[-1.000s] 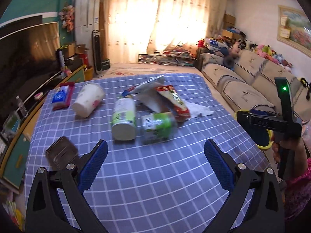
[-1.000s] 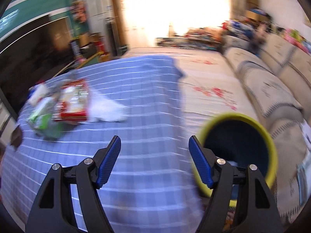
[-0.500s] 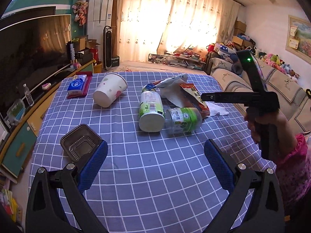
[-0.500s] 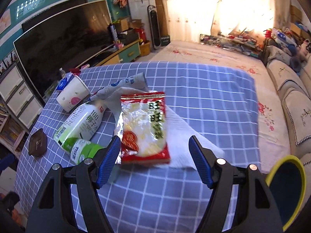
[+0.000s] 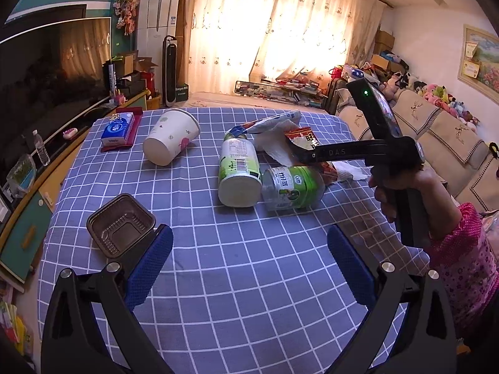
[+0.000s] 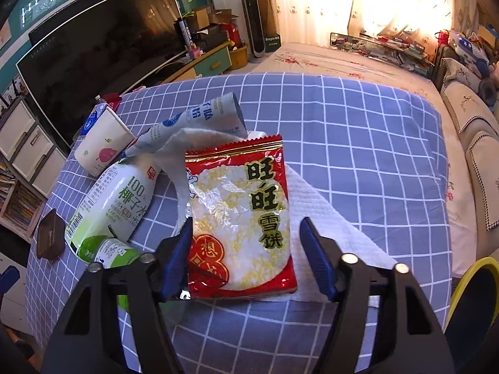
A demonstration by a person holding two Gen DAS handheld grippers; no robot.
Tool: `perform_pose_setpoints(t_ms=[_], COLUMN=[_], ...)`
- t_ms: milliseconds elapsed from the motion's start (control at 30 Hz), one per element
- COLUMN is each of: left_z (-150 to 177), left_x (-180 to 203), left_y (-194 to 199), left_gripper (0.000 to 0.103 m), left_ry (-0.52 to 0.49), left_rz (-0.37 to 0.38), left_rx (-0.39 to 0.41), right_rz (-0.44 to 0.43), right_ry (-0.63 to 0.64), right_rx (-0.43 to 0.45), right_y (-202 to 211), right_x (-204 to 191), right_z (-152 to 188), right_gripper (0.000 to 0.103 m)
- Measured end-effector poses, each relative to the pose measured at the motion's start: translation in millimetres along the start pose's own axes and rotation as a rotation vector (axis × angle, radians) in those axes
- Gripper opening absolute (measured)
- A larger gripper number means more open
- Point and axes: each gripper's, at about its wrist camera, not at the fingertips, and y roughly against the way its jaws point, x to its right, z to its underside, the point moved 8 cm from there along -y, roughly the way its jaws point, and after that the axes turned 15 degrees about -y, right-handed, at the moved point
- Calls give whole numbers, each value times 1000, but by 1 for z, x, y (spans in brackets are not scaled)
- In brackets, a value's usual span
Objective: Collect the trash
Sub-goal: 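Return to the table and grasp the red snack bag with the right gripper, then carry the red snack bag into the yellow bin and release it with the right gripper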
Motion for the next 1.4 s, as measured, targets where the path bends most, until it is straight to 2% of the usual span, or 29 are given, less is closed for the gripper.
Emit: perform_pose_setpoints(t_ms=[200, 300, 567, 700, 867, 1067, 1200, 1400], left_z=[0, 1, 0, -1, -5, -8, -11, -17], left_x=[3, 4, 6, 9, 15, 28, 39, 55], left_y=[-3, -4, -5, -4, -1, -2, -4, -10], left_gripper=[98, 98, 98, 98, 98, 98, 98, 98], left_ry=[-1, -3, -6, -12, -23, -38, -55, -78], left_rz=[5, 5, 9, 12, 16, 37, 49, 69], left_rx=[-5, -7, -6, -3, 3, 1, -4, -16], right_rz=[-14, -27, -62, -59, 4, 162, 270, 363], right_ry=[3, -5, -2, -10, -69, -243, -365, -474], right_rx=[21, 47, 117, 154, 205, 224, 211, 167], right_y=[6, 17, 66, 93, 127, 152, 156, 143], right_x=[-4, -5, -4, 10, 62, 173, 247, 317], right_z=[0, -3, 2, 6, 18, 40, 62, 90], right_gripper=[36, 33, 32, 32, 32, 32, 33, 35])
